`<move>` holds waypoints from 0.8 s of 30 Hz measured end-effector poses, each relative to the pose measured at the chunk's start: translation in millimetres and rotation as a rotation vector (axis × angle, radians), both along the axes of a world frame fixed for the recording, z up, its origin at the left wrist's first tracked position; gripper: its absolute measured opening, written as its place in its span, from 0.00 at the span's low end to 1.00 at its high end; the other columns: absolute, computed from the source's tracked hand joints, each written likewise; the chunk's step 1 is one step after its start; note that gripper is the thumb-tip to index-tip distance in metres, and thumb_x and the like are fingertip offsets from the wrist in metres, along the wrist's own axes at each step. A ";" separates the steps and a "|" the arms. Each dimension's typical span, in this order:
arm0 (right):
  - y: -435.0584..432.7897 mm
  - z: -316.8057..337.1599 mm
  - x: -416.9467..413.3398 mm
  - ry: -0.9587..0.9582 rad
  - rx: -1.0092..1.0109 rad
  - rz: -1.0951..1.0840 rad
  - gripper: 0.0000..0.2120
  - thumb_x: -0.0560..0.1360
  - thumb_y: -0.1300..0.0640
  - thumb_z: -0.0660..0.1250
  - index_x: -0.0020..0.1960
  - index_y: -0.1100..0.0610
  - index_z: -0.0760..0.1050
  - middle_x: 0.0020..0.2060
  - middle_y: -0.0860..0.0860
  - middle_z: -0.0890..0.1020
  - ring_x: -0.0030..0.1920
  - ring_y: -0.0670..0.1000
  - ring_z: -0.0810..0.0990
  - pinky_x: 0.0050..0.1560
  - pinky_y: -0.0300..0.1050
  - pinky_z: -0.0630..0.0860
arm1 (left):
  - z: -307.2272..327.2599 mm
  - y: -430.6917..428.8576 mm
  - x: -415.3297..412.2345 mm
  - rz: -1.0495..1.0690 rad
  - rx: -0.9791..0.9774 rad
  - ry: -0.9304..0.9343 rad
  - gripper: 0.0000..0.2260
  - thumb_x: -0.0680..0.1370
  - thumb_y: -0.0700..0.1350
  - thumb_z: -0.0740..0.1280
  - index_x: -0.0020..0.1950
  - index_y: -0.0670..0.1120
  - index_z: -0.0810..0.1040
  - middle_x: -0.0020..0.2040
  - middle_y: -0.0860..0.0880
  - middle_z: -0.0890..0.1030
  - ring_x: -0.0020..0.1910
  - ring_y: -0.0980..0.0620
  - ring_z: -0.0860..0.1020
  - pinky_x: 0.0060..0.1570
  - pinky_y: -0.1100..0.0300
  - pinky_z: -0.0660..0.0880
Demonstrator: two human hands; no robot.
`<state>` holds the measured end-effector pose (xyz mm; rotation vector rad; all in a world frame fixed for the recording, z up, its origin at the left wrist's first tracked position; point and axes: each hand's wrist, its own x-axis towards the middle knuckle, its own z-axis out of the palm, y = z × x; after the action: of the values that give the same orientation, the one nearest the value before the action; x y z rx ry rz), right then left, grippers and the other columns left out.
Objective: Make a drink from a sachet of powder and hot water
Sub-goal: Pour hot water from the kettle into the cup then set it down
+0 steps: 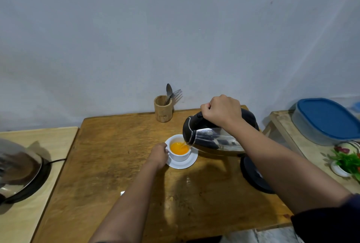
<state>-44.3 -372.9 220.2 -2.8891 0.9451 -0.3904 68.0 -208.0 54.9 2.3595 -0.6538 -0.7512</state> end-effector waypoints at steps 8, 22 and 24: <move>0.1 -0.5 -2.0 -0.003 -0.006 -0.012 0.18 0.74 0.51 0.56 0.30 0.60 0.71 0.24 0.51 0.68 0.28 0.52 0.70 0.31 0.42 0.64 | 0.4 -1.4 -1.9 0.023 0.000 0.003 0.15 0.80 0.40 0.57 0.66 0.41 0.72 0.63 0.40 0.76 0.59 0.43 0.75 0.57 0.53 0.73; 2.2 2.9 -2.3 -0.030 -0.008 -0.012 0.19 0.74 0.51 0.56 0.31 0.60 0.73 0.24 0.51 0.68 0.29 0.53 0.71 0.33 0.43 0.67 | 3.8 -1.6 -2.5 0.006 0.014 0.004 0.16 0.80 0.38 0.55 0.66 0.40 0.71 0.63 0.40 0.76 0.59 0.43 0.75 0.55 0.55 0.71; 1.5 3.2 -2.3 -0.034 -0.007 -0.018 0.19 0.73 0.51 0.56 0.30 0.60 0.73 0.23 0.51 0.68 0.28 0.53 0.70 0.32 0.43 0.66 | 4.2 -2.2 -3.8 0.003 0.023 0.001 0.16 0.79 0.38 0.55 0.66 0.41 0.71 0.63 0.40 0.76 0.59 0.43 0.75 0.54 0.56 0.71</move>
<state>-46.7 -371.4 223.4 -2.8726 0.9668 -0.4438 64.2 -210.2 59.1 2.3805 -0.6441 -0.7626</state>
